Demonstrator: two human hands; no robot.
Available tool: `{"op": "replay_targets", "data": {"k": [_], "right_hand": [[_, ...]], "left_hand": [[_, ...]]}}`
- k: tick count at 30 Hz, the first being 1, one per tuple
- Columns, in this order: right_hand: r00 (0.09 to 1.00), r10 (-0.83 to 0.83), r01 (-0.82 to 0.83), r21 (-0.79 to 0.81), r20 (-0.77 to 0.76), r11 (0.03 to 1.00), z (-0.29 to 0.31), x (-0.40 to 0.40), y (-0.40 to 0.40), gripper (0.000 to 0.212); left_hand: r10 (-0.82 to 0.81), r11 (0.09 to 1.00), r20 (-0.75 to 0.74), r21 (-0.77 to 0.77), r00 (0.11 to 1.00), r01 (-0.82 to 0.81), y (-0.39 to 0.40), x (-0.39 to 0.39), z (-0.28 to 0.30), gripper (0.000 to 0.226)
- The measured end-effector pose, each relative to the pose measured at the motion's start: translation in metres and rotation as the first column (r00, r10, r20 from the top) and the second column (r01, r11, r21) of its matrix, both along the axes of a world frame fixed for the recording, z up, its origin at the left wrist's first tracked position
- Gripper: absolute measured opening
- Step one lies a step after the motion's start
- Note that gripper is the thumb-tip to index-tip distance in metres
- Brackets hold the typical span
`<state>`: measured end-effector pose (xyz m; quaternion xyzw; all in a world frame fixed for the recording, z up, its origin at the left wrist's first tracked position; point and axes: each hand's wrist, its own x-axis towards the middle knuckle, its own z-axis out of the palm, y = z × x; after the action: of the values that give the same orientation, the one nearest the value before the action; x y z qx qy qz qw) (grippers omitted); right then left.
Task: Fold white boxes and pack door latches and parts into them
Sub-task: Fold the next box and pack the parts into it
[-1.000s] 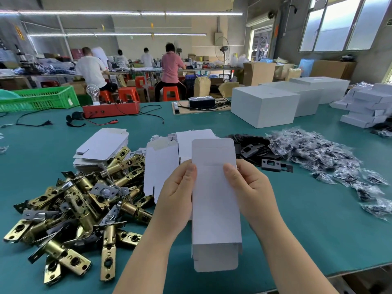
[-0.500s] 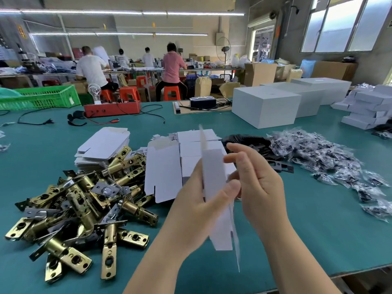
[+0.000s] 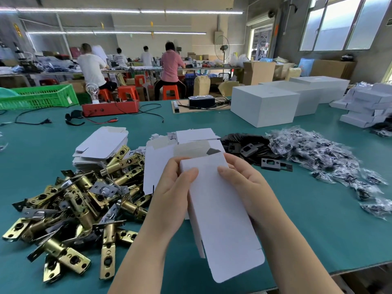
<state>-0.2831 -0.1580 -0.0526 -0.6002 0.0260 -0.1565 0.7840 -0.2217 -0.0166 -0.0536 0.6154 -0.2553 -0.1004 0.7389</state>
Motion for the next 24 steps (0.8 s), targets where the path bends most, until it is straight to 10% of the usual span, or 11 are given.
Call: {"op": "replay_targets", "data": {"k": [12,18,24], "right_hand": [[0.997,0.068,-0.072,-0.182,-0.033,0.981,0.003,0.001,0.002,0.016],[0.993,0.107,-0.113,-0.204,-0.041,0.973,0.003,0.002,-0.007,0.008],[0.986,0.08,-0.105,-0.174,-0.145,0.979,0.002,0.008,-0.012,0.057]], "left_hand": [[0.079,0.996,-0.13,-0.018,0.988,-0.082,-0.003,0.014,0.003,0.034],[-0.253,0.961,-0.202,0.063,0.946,0.27,0.006,0.028,0.009,0.034],[-0.307,0.926,-0.087,0.201,0.948,0.319,0.012,0.03,0.014,0.04]]}}
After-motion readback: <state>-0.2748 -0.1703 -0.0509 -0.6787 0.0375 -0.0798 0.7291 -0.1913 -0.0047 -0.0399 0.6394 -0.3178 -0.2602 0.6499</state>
